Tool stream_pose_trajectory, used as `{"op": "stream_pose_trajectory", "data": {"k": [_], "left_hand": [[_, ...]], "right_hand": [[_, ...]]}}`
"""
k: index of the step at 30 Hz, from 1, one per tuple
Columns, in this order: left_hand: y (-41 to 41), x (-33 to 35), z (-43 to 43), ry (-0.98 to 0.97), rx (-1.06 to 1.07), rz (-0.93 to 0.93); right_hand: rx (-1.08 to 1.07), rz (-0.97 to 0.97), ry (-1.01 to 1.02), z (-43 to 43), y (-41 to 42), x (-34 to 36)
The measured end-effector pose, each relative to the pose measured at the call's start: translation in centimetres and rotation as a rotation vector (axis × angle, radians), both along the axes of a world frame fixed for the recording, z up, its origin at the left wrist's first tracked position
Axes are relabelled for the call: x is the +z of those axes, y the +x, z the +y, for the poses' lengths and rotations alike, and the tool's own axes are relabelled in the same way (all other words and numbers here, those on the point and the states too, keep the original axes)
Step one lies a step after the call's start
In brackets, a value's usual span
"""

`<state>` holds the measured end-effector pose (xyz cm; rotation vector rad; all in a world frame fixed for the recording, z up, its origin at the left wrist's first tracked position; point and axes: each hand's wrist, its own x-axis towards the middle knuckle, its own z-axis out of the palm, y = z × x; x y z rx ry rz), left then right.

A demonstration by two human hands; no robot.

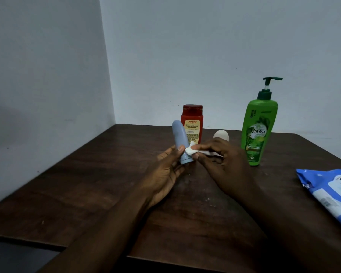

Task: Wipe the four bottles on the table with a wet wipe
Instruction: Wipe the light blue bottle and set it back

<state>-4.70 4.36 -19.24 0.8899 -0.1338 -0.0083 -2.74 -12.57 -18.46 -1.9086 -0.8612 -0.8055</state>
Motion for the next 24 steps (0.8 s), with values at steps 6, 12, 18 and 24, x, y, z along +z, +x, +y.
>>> {"op": "stream_pose_trajectory", "data": {"k": [6,12,18,24], "left_hand": [[-0.26,0.06,-0.17,0.139,0.05,0.0],[-0.07,-0.2,0.06,0.079,0.052,0.007],[-0.23,-0.06,-0.02,0.038,0.036,0.002],[-0.14,-0.01,-0.07,0.127,0.069,0.047]], "right_hand": [[0.068,0.202,0.132,-0.19,-0.18,0.34],[0.056,0.067,0.027,-0.05,0.0,-0.07],[0.026,-0.049,-0.049,0.0,0.07,-0.2],[0.007,0.015,-0.001,-0.03,0.18,-0.09]]}}
